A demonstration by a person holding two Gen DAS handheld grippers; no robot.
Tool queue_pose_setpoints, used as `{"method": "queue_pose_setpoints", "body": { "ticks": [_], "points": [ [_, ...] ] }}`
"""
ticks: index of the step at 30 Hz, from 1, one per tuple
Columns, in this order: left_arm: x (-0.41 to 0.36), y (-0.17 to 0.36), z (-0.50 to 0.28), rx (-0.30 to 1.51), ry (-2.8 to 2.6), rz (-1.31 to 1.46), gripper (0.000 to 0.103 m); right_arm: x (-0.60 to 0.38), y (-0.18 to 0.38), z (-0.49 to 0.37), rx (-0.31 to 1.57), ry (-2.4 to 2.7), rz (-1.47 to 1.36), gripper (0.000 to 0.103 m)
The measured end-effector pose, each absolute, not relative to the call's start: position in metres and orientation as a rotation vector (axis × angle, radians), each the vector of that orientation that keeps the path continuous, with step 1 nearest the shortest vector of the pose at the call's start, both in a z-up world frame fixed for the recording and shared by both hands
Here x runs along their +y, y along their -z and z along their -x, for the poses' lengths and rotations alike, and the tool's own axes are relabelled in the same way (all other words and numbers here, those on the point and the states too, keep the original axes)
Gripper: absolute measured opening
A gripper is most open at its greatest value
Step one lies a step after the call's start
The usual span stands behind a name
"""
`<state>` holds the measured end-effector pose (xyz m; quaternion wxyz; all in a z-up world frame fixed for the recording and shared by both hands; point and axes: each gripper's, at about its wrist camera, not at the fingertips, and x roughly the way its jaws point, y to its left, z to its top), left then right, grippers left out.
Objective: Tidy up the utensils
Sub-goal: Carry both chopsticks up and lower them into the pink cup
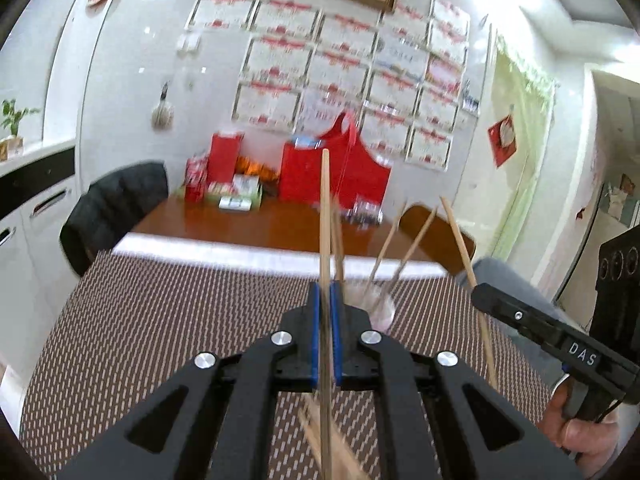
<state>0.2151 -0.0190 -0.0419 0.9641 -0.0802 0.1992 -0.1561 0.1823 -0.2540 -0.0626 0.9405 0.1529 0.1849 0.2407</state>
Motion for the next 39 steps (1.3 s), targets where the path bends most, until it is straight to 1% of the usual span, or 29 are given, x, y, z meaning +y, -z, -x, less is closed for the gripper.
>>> {"method": "queue_pose_setpoints", "body": {
  "ticks": [7,13,17,22,28,39],
  "points": [
    [-0.033,-0.004,-0.26,0.26,0.376,0.224,0.005,-0.264,0.018,-0.219,0.235,-0.463,-0.345,0.006],
    [-0.051,-0.018,-0.297,0.178,0.414,0.26,0.005,-0.266,0.004,-0.259,0.151,-0.426,-0.353,0.006],
    [-0.058,-0.013,-0.316,0.152,0.433,0.288,0.005,-0.27,0.01,-0.284,0.136,-0.414,-0.377,0.006],
    [-0.069,0.008,-0.337,0.163,0.438,0.283,0.005,-0.268,0.026,-0.306,0.156,-0.41,-0.368,0.006],
    [-0.074,0.028,-0.349,0.184,0.435,0.293,0.005,-0.27,0.036,-0.312,0.17,-0.395,-0.345,0.006],
    [-0.085,0.058,-0.352,0.204,0.397,0.229,0.005,-0.262,0.051,-0.315,0.212,-0.384,-0.298,0.006]
  ]
}}
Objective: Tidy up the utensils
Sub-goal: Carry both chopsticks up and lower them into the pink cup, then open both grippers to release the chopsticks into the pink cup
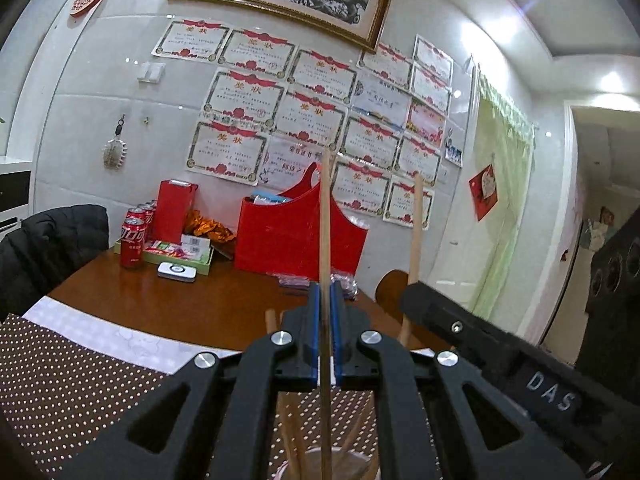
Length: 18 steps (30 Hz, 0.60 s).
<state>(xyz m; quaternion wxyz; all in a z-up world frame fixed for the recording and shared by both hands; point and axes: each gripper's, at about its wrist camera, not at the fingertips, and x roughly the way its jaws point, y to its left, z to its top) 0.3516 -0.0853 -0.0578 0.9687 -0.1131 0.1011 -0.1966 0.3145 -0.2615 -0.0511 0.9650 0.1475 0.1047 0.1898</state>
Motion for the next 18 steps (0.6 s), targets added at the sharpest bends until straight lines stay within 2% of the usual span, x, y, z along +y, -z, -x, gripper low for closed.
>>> {"method": "queue_pose_setpoints", "body": {
  "ticks": [4,5,6,7,8,9,10,11,18],
  "points": [
    [-0.082,0.071,-0.352,0.24,0.385,0.234,0.007,-0.262,0.061,-0.314,0.254,-0.394,-0.31,0.007],
    [-0.081,0.072,-0.35,0.247,0.395,0.236,0.017,-0.263,0.062,-0.312,0.267,-0.395,-0.312,0.008],
    [-0.079,0.071,-0.347,0.245,0.395,0.236,0.027,-0.265,0.063,-0.311,0.279,-0.393,-0.313,0.017],
    [-0.077,0.07,-0.341,0.234,0.39,0.234,0.045,-0.268,0.064,-0.307,0.286,-0.385,-0.318,0.027],
    [-0.075,0.069,-0.336,0.224,0.378,0.232,0.053,-0.272,0.063,-0.303,0.28,-0.379,-0.33,0.069],
    [-0.072,0.066,-0.331,0.216,0.37,0.228,0.06,-0.276,0.062,-0.299,0.265,-0.371,-0.345,0.094],
    [-0.069,0.064,-0.326,0.206,0.364,0.228,0.073,-0.281,0.06,-0.292,0.238,-0.358,-0.361,0.095],
    [-0.066,0.061,-0.319,0.195,0.35,0.228,0.081,-0.286,0.057,-0.283,0.207,-0.343,-0.371,0.095],
    [-0.051,0.04,-0.292,0.253,0.266,0.171,0.085,-0.308,0.043,-0.254,0.202,-0.268,-0.406,0.097]
  ]
}}
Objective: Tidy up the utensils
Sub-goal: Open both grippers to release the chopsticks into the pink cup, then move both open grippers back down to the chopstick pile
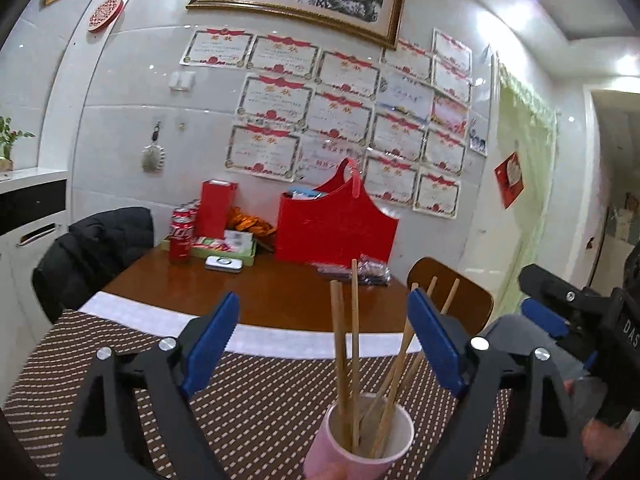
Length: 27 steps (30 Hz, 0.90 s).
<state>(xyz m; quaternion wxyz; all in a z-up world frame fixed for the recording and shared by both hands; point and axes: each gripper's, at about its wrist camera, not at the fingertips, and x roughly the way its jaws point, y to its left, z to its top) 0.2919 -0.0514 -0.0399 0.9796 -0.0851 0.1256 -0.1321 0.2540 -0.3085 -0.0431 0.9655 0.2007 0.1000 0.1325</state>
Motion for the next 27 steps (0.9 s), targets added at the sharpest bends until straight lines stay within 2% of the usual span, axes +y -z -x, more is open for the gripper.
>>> {"method": "queue_pose_setpoints", "body": {
  "ticks": [15,27],
  "points": [
    [-0.032,0.001,-0.209,0.266,0.172,0.077,0.085,-0.295,0.015,-0.188,0.264,-0.246,-0.314,0.097],
    [-0.015,0.014,-0.155,0.336,0.14,0.048,0.085,-0.284,0.014,-0.132,0.302,-0.265,-0.263,0.097]
  ]
}}
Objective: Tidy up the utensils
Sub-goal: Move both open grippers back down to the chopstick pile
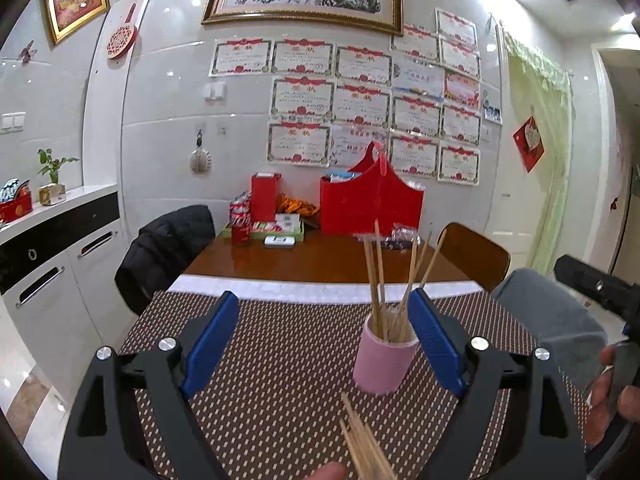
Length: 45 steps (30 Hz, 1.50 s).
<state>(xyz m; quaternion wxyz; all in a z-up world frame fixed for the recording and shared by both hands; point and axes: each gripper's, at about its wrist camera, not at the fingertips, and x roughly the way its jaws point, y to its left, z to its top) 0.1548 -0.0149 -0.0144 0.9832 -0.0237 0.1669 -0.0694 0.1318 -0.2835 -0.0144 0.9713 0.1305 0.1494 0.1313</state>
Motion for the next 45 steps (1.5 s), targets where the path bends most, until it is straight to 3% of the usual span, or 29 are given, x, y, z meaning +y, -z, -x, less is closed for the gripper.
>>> {"method": "queue_pose_setpoints", "body": {
  "ticks": [24,35,45],
  "points": [
    [-0.035,0.165,-0.136,0.774,0.145,-0.074,0.085,-0.288,0.108,-0.109,0.565,-0.246,-0.292,0.097],
    [-0.054,0.207,-0.13,0.9,0.151,-0.154,0.085,-0.292,0.136,-0.109,0.636,-0.238,-0.319,0.097],
    [-0.052,0.211,-0.137,0.905,0.144,-0.14,0.085,-0.282,0.152,-0.113,0.707,-0.24,-0.262,0.097]
  ]
}}
